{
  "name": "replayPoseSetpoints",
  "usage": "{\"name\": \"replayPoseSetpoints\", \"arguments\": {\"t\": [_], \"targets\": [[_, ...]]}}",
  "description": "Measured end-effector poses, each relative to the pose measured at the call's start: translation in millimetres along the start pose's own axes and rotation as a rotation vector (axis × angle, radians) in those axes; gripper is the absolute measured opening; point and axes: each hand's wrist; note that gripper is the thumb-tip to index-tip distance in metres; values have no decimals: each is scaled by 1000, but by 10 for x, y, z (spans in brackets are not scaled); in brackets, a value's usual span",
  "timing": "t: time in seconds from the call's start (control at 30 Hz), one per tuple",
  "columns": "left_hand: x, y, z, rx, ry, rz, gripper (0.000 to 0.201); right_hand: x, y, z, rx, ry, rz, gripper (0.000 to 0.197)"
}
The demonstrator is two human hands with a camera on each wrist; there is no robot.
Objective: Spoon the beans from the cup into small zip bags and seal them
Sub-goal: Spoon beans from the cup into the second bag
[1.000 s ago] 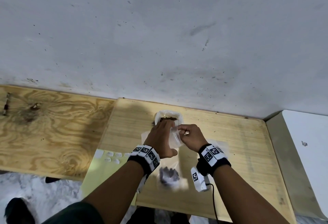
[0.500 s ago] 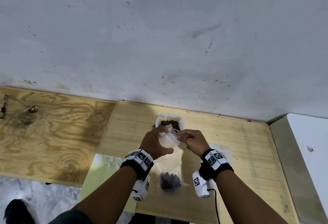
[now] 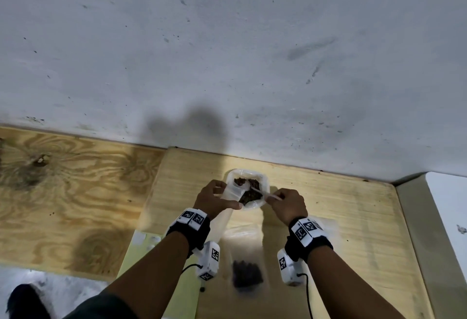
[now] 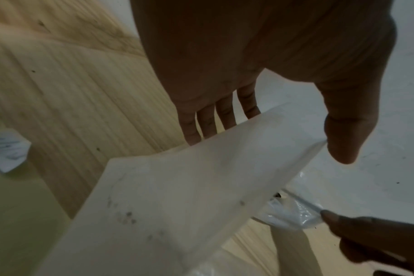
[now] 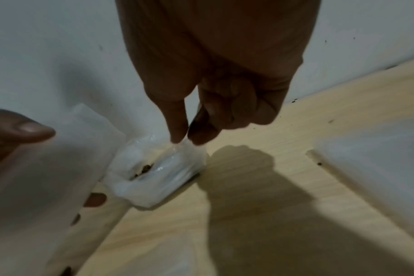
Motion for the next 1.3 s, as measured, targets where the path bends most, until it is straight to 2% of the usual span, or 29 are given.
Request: {"name": "replayPoseSetpoints", "arguments": {"t": [0.17, 0.3, 0.43, 0.6, 0.73, 1.1, 1.23, 1.3], "targets": [[85, 20, 9, 57, 0, -15, 82, 47, -11, -73, 220, 128, 332, 14], [131, 34, -14, 72, -42, -40, 66, 69, -70, -92, 296, 222, 426, 20], [140, 40, -41, 94, -79, -64, 64, 63, -172, -95, 395, 172, 370, 22], [140, 32, -47, 126, -96, -60, 71, 101, -292, -120, 468, 15, 219, 29], [119, 21, -45, 162, -121, -58, 70, 97, -390, -101, 564, -101, 109, 36], [4, 44, -17, 182, -176, -1, 70, 33, -90, 67, 823, -279, 187, 22], [-51, 14, -33, 193, -205, 68, 70, -17, 110, 115, 859, -238, 214, 24], [-76, -4, -44, 201, -219, 87, 71, -63, 209, 109, 863, -166, 220, 17]]}}
Point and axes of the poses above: each hand's wrist, its own x-axis towards the middle knuckle, its own y-axis out of the back of the hand, z = x × y, and after that the axes turned 3 degrees about -x, right-handed
